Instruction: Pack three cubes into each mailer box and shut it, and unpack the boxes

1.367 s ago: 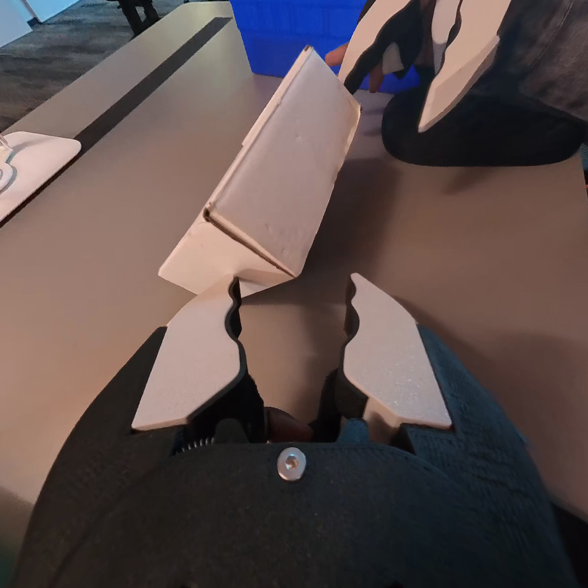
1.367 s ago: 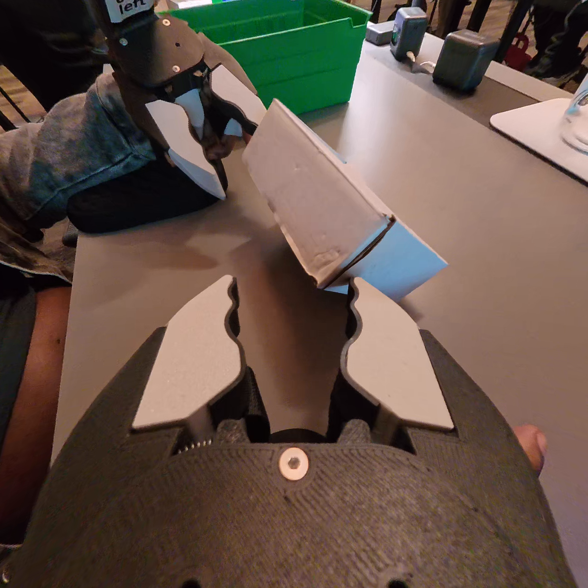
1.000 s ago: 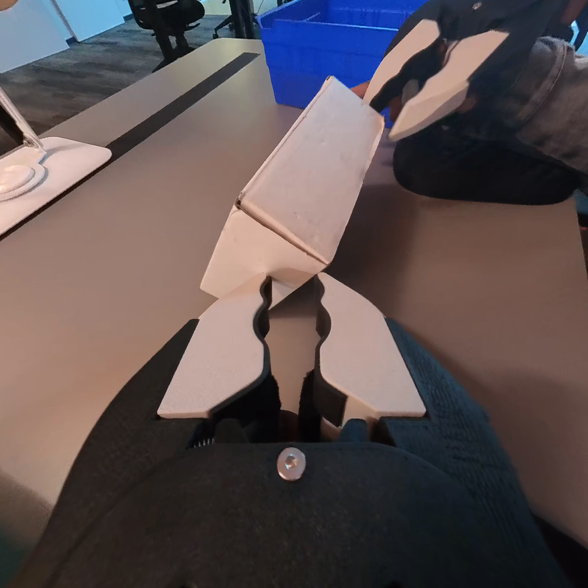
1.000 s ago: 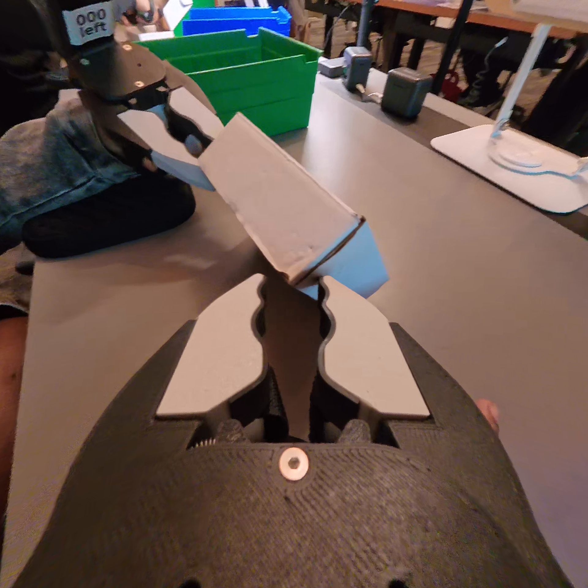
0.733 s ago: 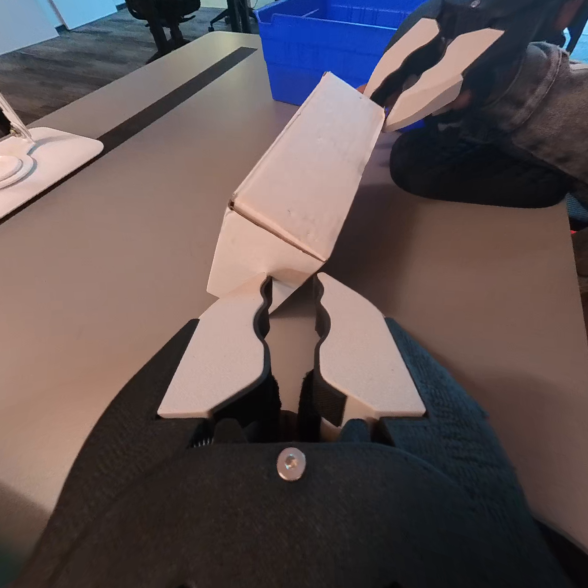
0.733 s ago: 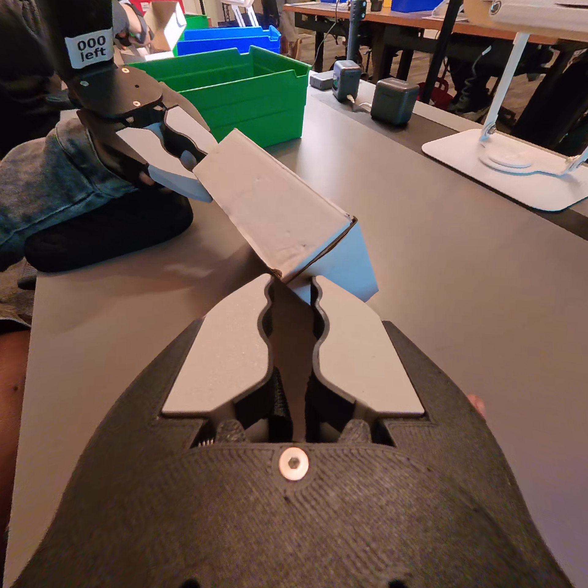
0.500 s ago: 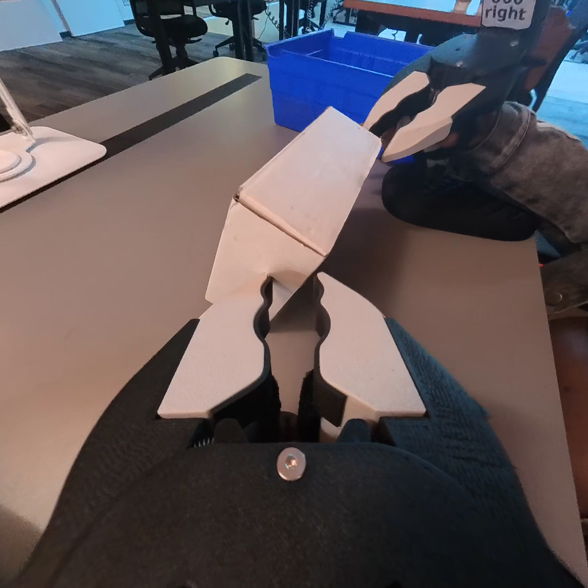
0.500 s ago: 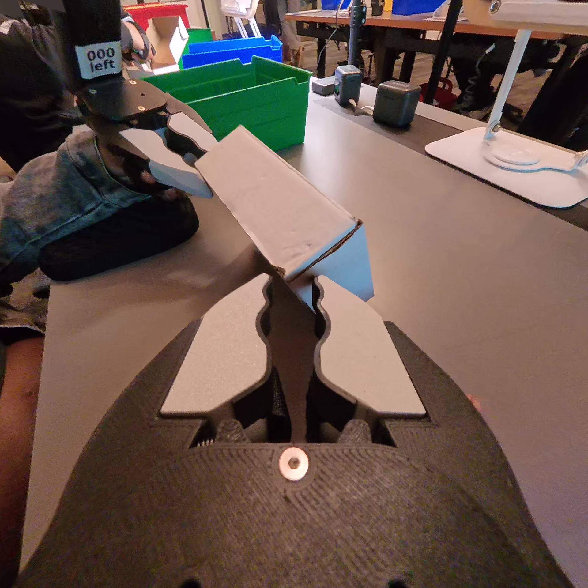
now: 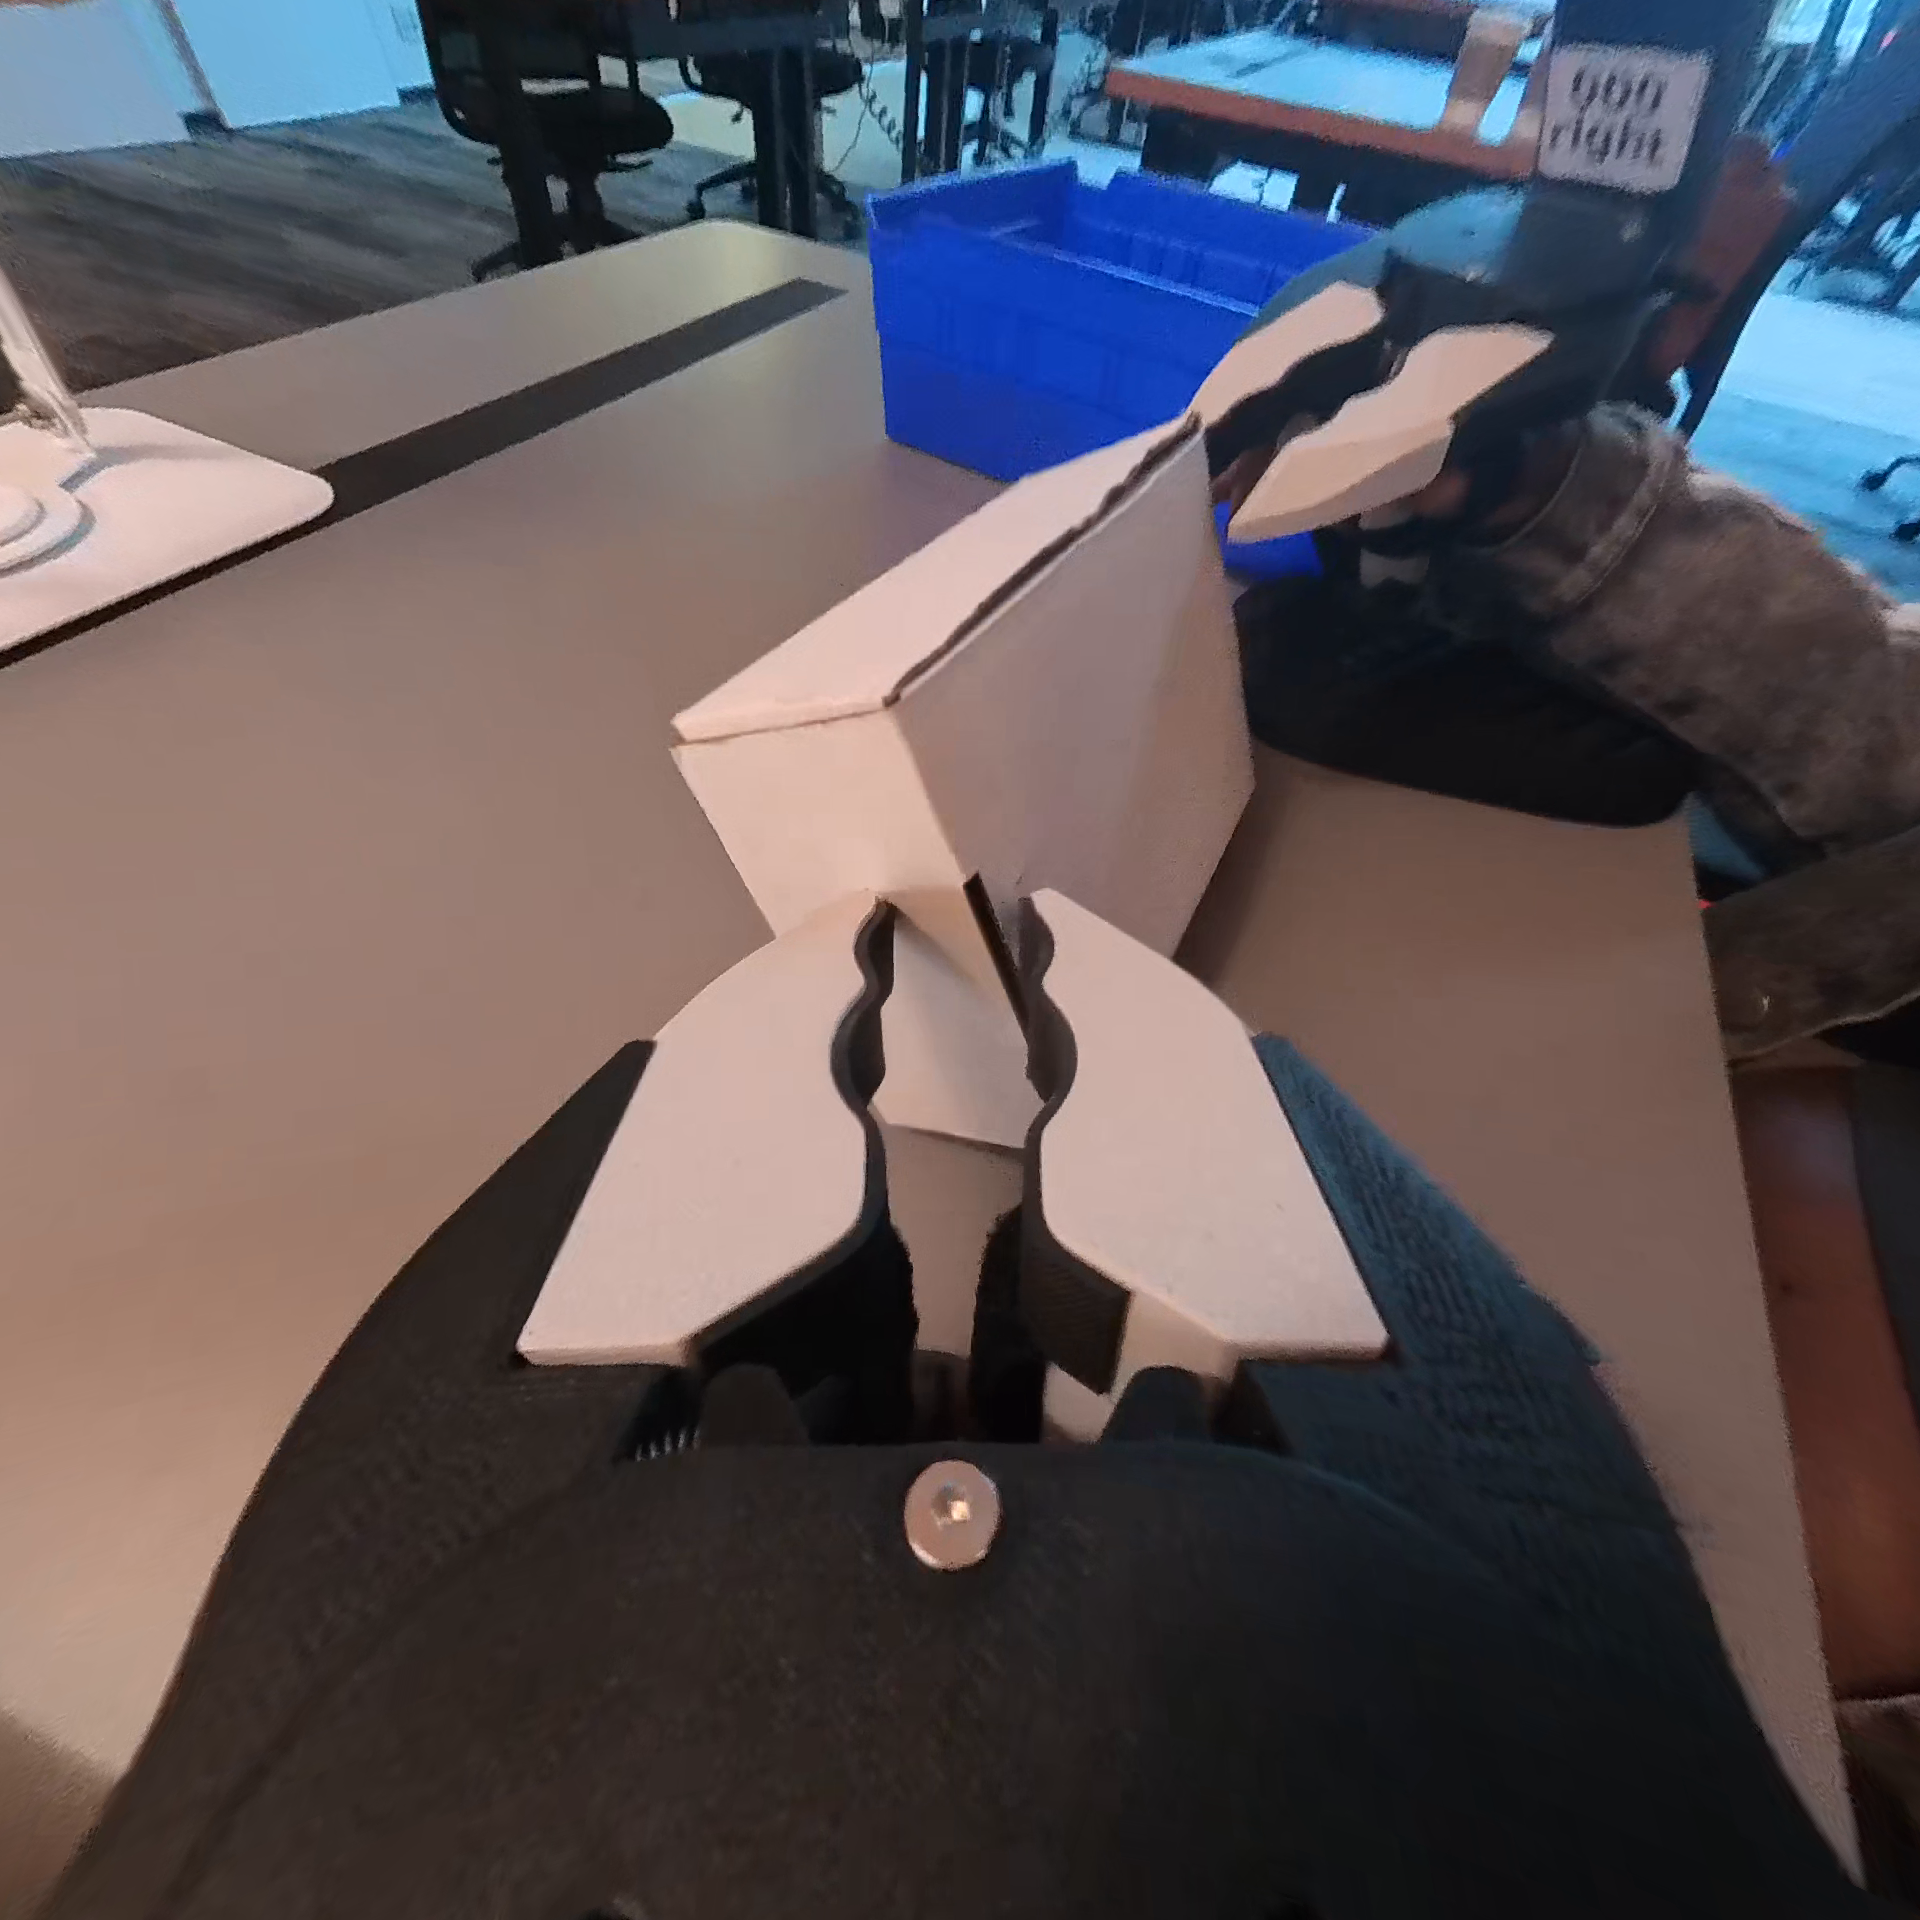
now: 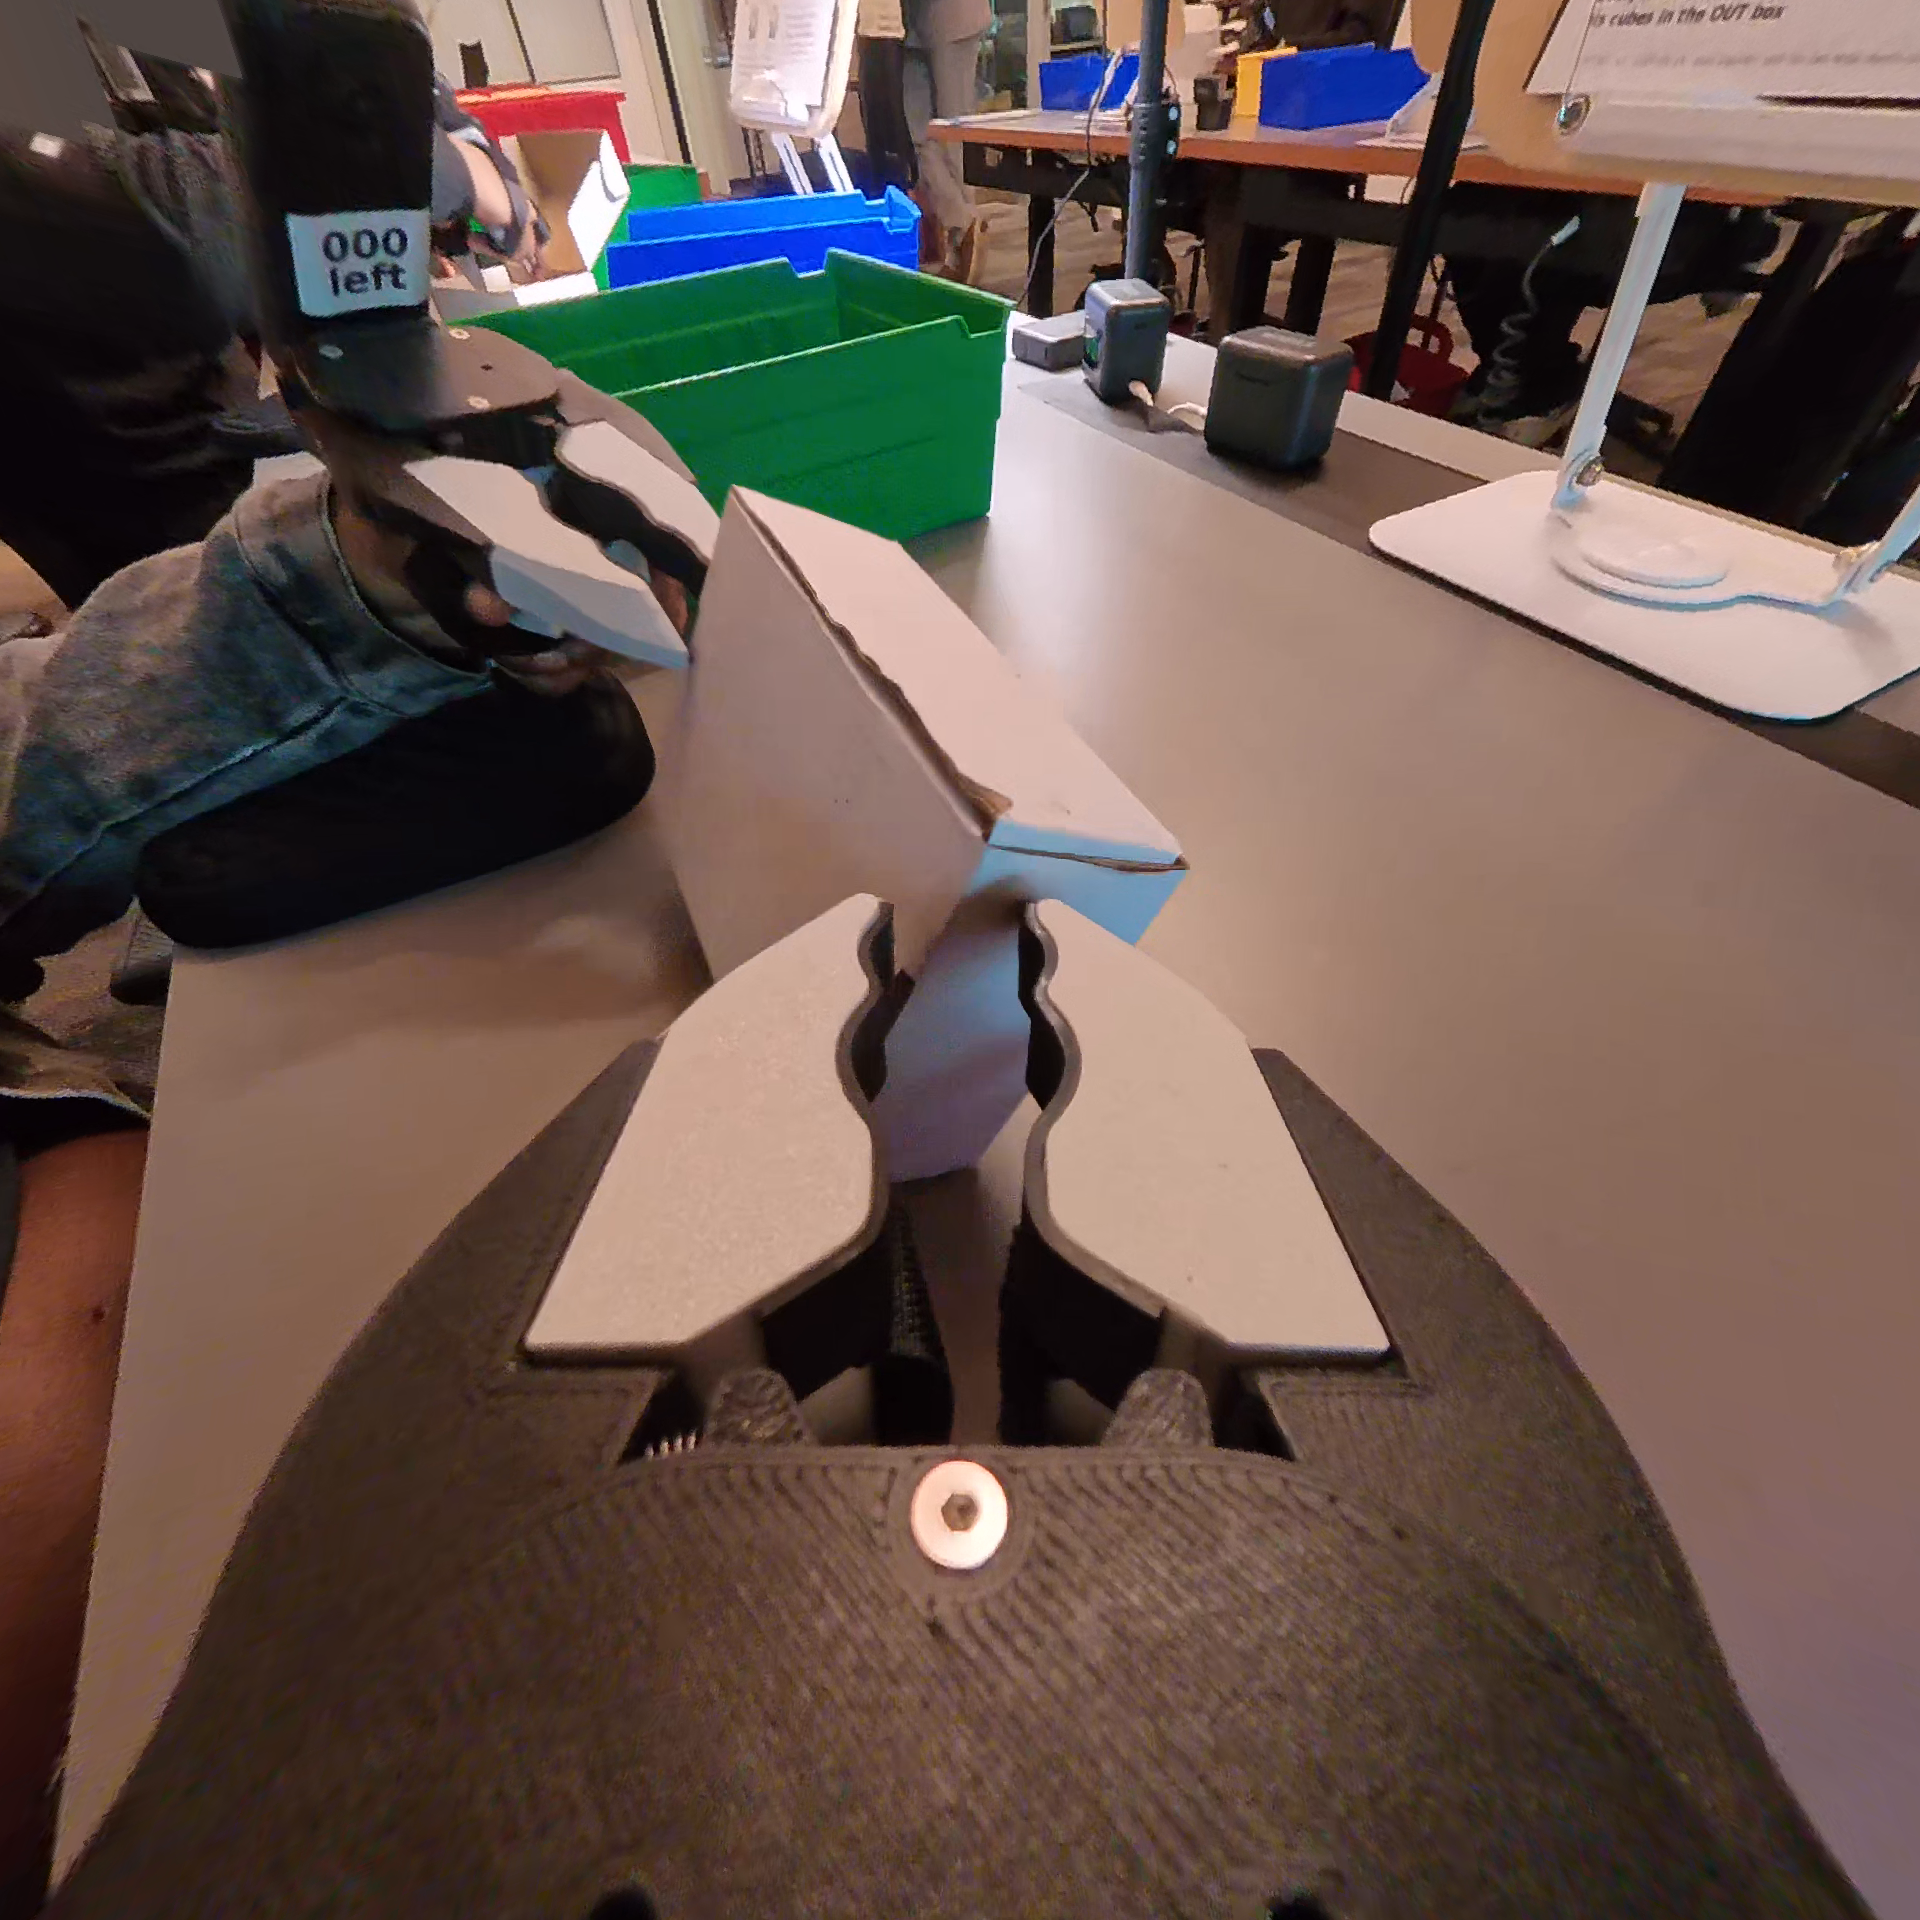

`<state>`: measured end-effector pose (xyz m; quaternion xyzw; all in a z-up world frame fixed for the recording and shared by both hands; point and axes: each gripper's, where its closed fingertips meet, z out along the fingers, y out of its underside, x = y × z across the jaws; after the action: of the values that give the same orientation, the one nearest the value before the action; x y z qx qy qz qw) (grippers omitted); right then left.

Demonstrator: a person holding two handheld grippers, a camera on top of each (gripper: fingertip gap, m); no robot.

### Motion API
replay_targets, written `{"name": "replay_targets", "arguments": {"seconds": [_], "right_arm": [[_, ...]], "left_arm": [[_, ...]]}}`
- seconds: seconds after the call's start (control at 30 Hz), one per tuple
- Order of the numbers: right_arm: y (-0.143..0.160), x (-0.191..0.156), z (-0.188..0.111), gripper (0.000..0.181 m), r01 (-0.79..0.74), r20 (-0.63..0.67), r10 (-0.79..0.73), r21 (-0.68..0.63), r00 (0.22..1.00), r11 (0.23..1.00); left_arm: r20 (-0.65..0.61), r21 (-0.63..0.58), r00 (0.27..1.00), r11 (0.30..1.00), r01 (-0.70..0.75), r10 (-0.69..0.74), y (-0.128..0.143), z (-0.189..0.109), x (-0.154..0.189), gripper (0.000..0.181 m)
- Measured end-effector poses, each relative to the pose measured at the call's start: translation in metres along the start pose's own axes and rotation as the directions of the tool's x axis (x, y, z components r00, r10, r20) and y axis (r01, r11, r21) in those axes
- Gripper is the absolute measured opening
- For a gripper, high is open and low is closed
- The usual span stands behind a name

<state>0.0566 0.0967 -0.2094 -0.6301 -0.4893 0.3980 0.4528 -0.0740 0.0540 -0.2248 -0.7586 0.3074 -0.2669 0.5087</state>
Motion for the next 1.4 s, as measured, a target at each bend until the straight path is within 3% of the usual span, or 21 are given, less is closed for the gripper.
{"name": "replay_targets", "arguments": {"seconds": [0.2, 0.37, 0.5, 0.57, 0.77, 0.8, 1.07, 1.27, 1.4], "right_arm": [[0.000, 0.002, -0.002, 0.022, 0.060, -0.034, -0.060, -0.003, 0.998, 0.998], [0.009, -0.002, -0.006, 0.022, 0.094, 0.001, -0.095, -0.052, 0.996, 0.994], [0.010, -0.006, -0.009, 0.026, 0.085, 0.028, -0.084, -0.057, 0.996, 0.995], [0.010, -0.007, -0.010, 0.027, 0.089, 0.036, -0.087, -0.057, 0.996, 0.994], [0.010, -0.009, -0.010, 0.032, 0.087, 0.056, -0.085, -0.049, 0.995, 0.995], [0.009, -0.009, -0.010, 0.033, 0.084, 0.056, -0.082, -0.046, 0.995, 0.995], [-0.010, -0.005, -0.023, 0.055, 0.027, 0.082, -0.039, 0.138, 0.996, 0.990], [-0.003, -0.013, -0.014, 0.091, 0.029, 0.114, -0.037, 0.065, 0.993, 0.997], [0.004, -0.014, -0.006, 0.109, 0.023, 0.114, -0.021, -0.018, 0.993, 1.000]], "left_arm": [[-0.034, -0.047, 0.997, 0.996, -0.073, 0.072, 0.008, 0.002, 0.008, 0.021], [-0.165, -0.083, 0.979, 0.988, -0.132, 0.117, 0.019, -0.003, 0.030, 0.016], [-0.160, -0.080, 0.976, 0.984, -0.162, 0.148, 0.020, -0.002, 0.032, 0.022], [-0.158, -0.076, 0.977, 0.984, -0.158, 0.145, 0.020, -0.001, 0.032, 0.038], [-0.023, 0.006, 0.990, 0.990, -0.141, 0.141, 0.005, 0.009, 0.014, 0.111], [-0.029, 0.002, 0.991, 0.991, -0.132, 0.132, 0.005, 0.012, 0.014, 0.115], [-0.071, -0.100, 0.987, 0.983, -0.153, 0.147, 0.012, 0.044, 0.005, 0.119], [-0.147, -0.004, 0.979, 0.990, -0.144, 0.142, 0.006, 0.058, 0.012, 0.104], [-0.165, -0.050, 0.974, 0.985, -0.163, 0.153, 0.014, 0.066, 0.016, 0.092]]}}
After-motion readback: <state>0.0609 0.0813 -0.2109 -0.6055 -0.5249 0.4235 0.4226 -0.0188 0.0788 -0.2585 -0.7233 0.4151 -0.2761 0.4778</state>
